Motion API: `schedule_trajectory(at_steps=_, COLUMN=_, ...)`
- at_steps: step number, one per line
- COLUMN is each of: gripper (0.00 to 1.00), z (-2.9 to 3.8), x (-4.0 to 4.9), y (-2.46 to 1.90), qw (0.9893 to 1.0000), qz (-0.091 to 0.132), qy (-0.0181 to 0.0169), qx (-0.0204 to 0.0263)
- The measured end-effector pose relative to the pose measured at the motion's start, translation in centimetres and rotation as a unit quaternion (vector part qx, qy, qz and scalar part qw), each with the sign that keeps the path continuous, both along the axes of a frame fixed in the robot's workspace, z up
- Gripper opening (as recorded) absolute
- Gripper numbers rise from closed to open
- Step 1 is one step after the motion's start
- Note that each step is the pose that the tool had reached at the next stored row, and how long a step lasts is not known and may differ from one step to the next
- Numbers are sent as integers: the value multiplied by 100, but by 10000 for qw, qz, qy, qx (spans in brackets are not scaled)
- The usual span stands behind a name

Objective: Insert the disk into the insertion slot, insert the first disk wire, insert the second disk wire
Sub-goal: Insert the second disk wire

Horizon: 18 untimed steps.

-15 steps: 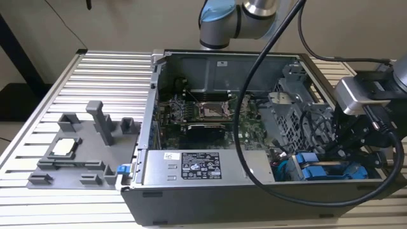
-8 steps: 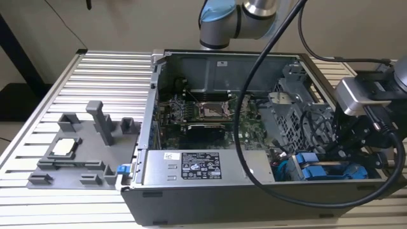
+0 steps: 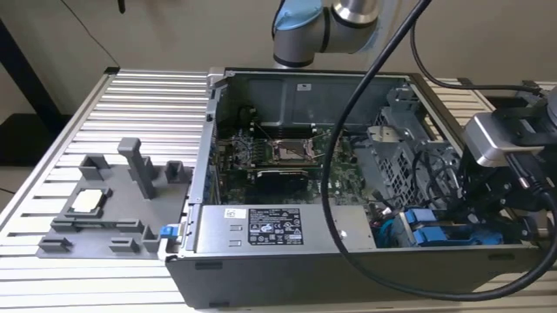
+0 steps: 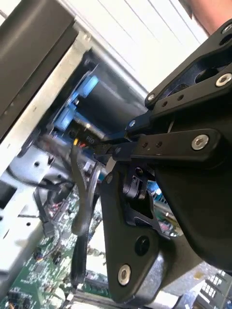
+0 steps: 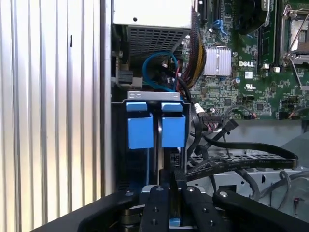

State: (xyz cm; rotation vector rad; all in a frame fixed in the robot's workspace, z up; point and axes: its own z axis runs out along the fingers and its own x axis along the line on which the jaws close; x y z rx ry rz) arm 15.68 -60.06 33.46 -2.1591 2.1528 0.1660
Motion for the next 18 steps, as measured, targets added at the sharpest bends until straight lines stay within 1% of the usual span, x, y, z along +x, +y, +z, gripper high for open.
schedule_trajectory(at_steps=1, gripper=18, z=-5, x=-1, y=2, qw=10000, qz=0, qy=1, qx=7)
schedule_trajectory(at_steps=2, gripper=24, z=-7, x=-2, y=4, qw=10000, qz=-1, qy=1, qx=10)
schedule_trajectory(at_steps=18, gripper=24, z=-8, x=-2, y=3, qw=10000, qz=-1, qy=1, qx=11)
